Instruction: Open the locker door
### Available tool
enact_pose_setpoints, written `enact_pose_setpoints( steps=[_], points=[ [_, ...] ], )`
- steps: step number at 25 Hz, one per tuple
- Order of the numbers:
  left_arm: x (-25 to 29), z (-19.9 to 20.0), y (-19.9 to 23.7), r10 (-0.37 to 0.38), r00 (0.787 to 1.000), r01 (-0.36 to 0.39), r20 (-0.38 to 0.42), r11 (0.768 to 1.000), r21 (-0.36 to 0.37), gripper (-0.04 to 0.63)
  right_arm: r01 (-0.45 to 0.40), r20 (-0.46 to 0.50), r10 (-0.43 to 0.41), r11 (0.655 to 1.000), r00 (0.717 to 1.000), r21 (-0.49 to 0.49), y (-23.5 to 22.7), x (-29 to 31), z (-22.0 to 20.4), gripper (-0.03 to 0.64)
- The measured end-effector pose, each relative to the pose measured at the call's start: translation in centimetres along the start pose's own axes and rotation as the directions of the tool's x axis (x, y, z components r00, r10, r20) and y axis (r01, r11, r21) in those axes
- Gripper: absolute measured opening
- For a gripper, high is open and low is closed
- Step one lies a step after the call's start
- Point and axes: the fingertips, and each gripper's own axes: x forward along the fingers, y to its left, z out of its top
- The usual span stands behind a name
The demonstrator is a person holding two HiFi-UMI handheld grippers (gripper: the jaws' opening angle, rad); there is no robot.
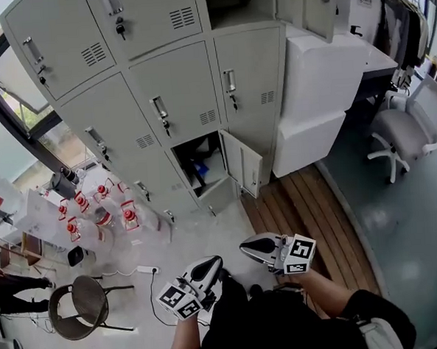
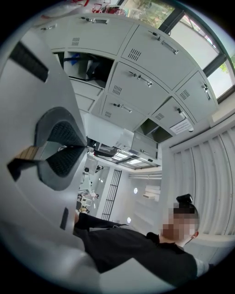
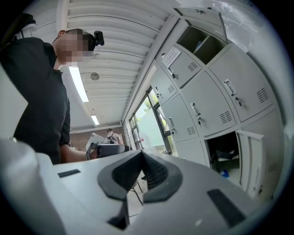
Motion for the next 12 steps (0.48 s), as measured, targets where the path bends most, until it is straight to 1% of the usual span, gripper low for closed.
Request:
enact_pose_setpoints(
  steps=[3,6,8,12],
  points=[
    [0.1,-0.1,-0.9,-0.015,1.0,0.015,0.02,0.999,-0.029,0.017,0.0,-0.013,0.0,1.0,1.0,-0.013,0.5,-0.2,0.2,0.012],
    [0.7,0.5,-1.4,-0.041,0.999,0.042,0.026,0.999,-0.026,0.017,0.01,0.008,-0.01,0.999,1.0,-0.046,1.1,-1.0,2.3,0.012],
    [1.6,1.8,-1.4,-0.06,0.997,0.06,0.038,0.998,0.0,0.017,0.012,0.01,-0.011,0.997,1.0,-0.08,0.9,-0.9,3.7,0.012],
    [3.4,5.4,-1.0,-0.104,0.991,0.098,0.08,0.992,0.083,0.017,-0.017,-0.003,0.017,0.986,1.0,-0.165,-0.5,0.1,5.5,0.012]
  ],
)
